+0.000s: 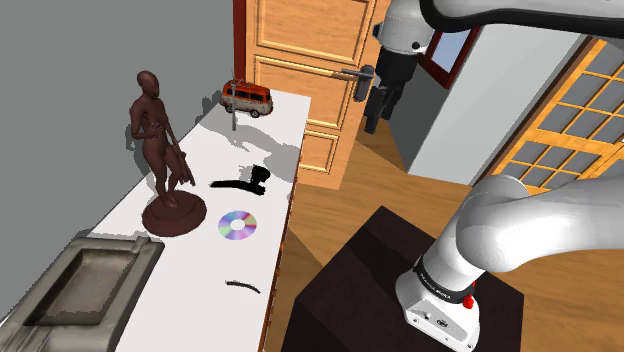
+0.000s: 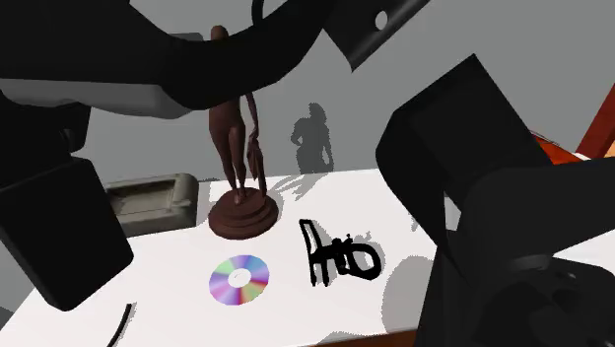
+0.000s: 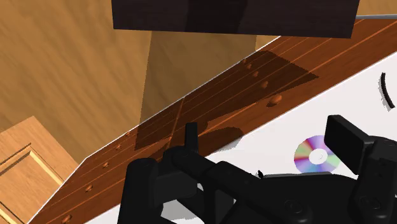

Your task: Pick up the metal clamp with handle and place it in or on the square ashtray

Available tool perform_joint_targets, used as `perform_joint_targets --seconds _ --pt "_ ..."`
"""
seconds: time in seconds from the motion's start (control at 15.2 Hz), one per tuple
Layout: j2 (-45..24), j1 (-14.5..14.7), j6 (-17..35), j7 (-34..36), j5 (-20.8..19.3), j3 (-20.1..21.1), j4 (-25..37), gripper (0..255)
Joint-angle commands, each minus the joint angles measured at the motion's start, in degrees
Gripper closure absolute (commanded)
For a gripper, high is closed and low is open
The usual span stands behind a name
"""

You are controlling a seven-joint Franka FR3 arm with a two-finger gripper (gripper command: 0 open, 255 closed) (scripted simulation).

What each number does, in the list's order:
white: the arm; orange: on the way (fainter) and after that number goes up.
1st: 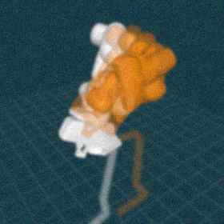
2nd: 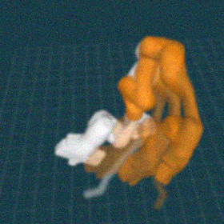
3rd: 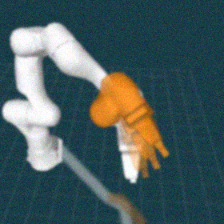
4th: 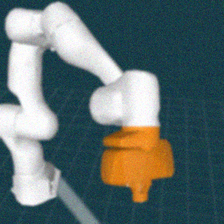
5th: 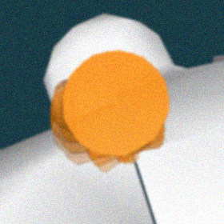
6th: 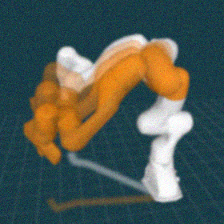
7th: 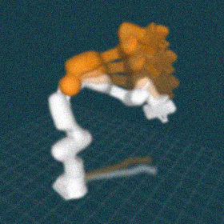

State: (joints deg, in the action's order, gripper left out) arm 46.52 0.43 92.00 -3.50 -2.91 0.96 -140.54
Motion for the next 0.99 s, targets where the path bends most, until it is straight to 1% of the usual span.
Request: perform_joint_targets --seconds 0.0,0.46,0.92 --pt "0.0 0.0 0.0 0.0 0.0 0.0 0.0 0" --pt "-12.61 0.64 14.14 -1.57 2.36 -2.16 -0.68 0" --pt "-27.5 1.92 26.21 -4.52 6.23 -4.04 2.81 0"
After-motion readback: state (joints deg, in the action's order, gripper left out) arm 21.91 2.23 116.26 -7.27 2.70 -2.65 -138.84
